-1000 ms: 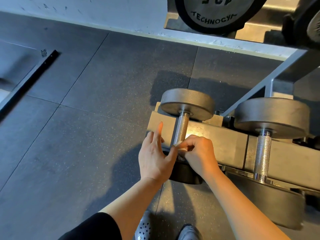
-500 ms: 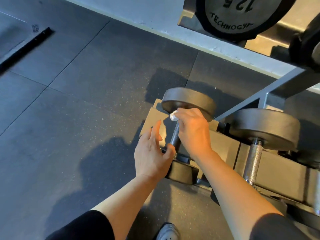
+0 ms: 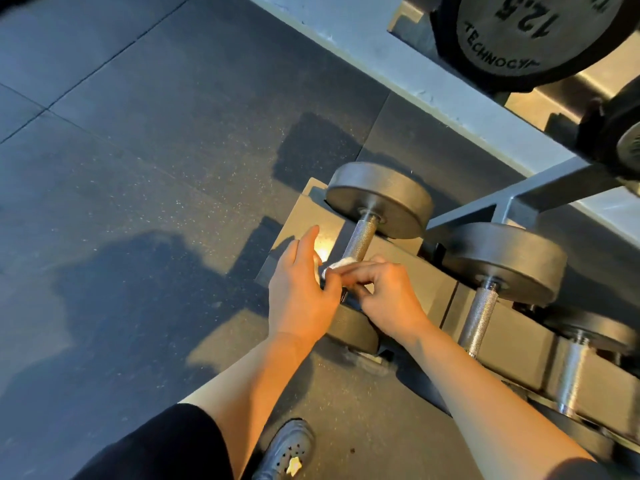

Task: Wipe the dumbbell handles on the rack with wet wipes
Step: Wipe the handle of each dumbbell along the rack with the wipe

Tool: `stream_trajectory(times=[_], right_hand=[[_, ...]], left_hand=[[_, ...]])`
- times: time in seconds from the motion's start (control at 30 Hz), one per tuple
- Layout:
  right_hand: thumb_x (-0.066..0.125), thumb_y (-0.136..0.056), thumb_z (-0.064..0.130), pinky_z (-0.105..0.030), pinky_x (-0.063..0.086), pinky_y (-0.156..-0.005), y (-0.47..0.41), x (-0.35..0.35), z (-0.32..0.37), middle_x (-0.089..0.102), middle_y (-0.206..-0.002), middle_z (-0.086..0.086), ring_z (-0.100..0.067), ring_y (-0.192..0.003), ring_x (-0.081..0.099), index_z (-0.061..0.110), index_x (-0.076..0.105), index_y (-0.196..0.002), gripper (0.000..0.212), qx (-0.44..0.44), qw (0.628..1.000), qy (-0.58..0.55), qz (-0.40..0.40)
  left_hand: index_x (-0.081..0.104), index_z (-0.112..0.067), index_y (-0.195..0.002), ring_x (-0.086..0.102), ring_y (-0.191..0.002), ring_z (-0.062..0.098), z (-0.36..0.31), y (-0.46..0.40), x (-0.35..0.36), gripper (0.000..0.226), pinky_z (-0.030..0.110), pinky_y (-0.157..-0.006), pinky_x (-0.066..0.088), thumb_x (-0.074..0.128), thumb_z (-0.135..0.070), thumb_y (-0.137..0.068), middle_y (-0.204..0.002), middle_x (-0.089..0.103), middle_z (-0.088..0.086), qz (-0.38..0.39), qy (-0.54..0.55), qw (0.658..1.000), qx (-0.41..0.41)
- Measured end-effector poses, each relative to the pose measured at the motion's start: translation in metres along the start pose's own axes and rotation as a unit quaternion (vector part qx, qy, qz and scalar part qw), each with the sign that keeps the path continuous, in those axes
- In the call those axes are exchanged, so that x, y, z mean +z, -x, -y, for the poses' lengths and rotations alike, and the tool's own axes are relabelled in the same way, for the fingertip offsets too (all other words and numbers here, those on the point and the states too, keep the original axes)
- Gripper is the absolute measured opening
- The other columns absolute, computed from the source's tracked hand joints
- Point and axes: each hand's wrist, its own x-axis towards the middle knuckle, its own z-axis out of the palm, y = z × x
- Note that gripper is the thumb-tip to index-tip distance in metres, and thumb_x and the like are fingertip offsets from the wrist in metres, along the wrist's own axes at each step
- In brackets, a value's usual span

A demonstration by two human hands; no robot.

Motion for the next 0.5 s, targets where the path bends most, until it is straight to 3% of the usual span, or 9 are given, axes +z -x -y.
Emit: stream_trajectory(times=[0.13, 0.3, 0.4, 0.5], right_hand=[[0.057, -0.076, -0.016, -0.008, 0.043, -0.087, 0.001, -0.006, 0.008, 0.072, -0.099, 0.004, 0.005, -0.095, 0.060, 0.009, 0.077, -0.089, 0.035, 0.039, 0.997, -0.038, 0.064], [0.065, -0.077, -0.011, -0.006, 0.034, -0.094, -0.032, -0.003, 0.022, 0.071, -0.100, -0.005, -0.014, -0.104, 0.055, 0.005, 0.074, -0.092, 0.024, -0.078, 0.976, 0.130, -0.154], [0.062, -0.075, -0.014, -0.025, 0.040, -0.097, -0.048, -0.004, 0.016, 0.066, -0.111, -0.013, -0.029, -0.120, 0.051, 0.000, 0.071, -0.098, 0.028, -0.109, 0.937, 0.324, -0.070], [0.057, -0.074, -0.014, -0.031, 0.035, -0.105, -0.044, -0.003, 0.011, 0.063, -0.115, -0.015, -0.029, -0.124, 0.048, -0.004, 0.068, -0.101, 0.030, -0.099, 0.913, 0.396, 0.000]], left_hand=[[0.039, -0.017, -0.141, 0.047, -0.114, 0.010, 0.004, 0.001, -0.002, 0.055, 0.021, -0.096, 0.033, 0.057, -0.011, -0.090, -0.128, 0.052, 0.003, -0.008, 0.037, 0.999, -0.006], [0.044, -0.012, -0.139, 0.054, -0.109, 0.017, 0.015, 0.003, -0.004, 0.048, 0.033, -0.095, 0.043, 0.043, -0.001, -0.093, -0.118, 0.059, 0.007, -0.014, 0.034, 0.999, 0.016], [0.046, -0.015, -0.138, 0.053, -0.111, 0.016, 0.026, 0.009, -0.004, 0.048, 0.034, -0.096, 0.041, 0.039, 0.002, -0.094, -0.119, 0.060, 0.006, -0.024, 0.062, 0.998, -0.002], [0.046, -0.016, -0.138, 0.054, -0.108, 0.014, 0.035, 0.014, -0.006, 0.046, 0.034, -0.096, 0.044, 0.038, 0.000, -0.096, -0.118, 0.060, 0.005, -0.006, 0.096, 0.995, -0.008]])
